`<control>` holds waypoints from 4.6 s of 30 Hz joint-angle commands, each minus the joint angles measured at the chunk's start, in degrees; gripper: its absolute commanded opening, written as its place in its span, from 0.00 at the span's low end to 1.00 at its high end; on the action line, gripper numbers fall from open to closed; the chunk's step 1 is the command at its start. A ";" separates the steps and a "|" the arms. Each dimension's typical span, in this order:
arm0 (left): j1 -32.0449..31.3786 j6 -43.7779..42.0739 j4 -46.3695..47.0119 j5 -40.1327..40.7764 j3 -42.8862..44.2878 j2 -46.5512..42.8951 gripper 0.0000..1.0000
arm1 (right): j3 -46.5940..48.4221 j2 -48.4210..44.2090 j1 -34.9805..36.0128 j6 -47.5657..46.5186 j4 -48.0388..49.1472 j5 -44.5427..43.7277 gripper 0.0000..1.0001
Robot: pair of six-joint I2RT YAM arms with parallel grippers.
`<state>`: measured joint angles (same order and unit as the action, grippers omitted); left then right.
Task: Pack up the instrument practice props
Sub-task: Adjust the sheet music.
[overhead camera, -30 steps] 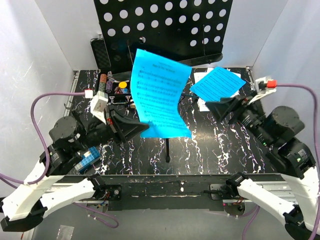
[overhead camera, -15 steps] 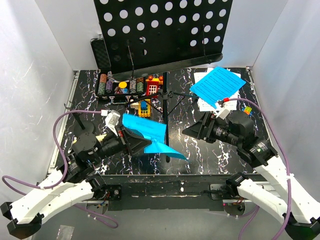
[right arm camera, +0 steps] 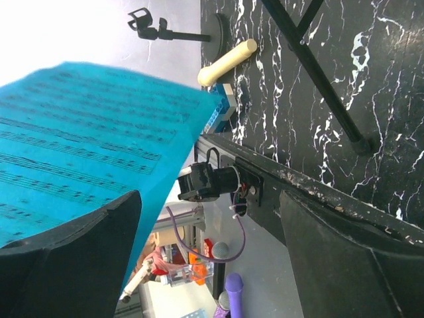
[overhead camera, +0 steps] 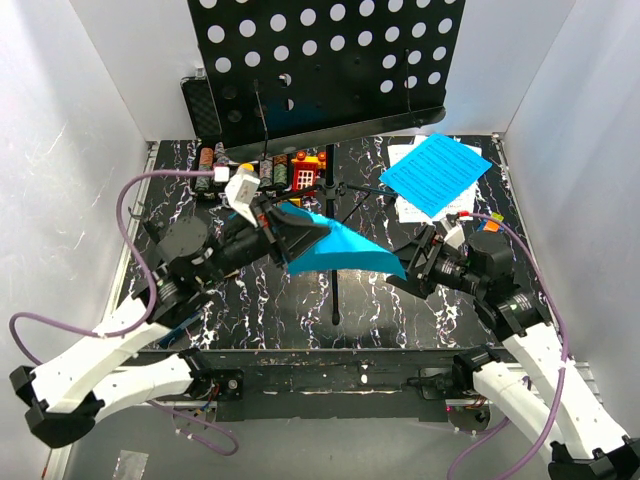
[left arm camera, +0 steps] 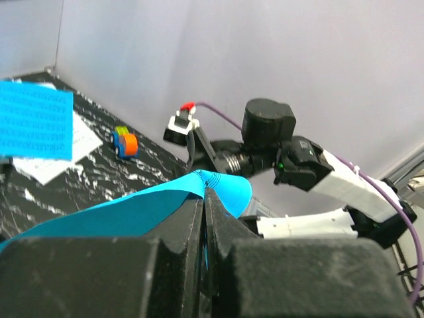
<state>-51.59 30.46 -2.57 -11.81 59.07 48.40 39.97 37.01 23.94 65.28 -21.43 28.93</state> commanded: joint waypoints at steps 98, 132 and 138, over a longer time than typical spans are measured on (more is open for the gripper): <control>-0.09 -2.51 43.35 -16.93 -29.97 -3.04 0.00 | -21.07 15.28 -11.90 52.32 82.07 17.83 0.98; 0.00 0.30 40.71 -12.53 -36.30 -11.57 0.00 | -20.28 16.51 -11.90 60.49 99.91 11.85 0.98; 0.00 1.09 41.24 -11.65 -37.27 -12.37 0.00 | -18.70 18.70 -11.90 62.60 107.01 10.89 0.98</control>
<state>-51.57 31.03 39.00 -25.10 22.92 36.67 18.87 54.30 12.34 114.30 73.60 41.23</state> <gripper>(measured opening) 0.009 0.983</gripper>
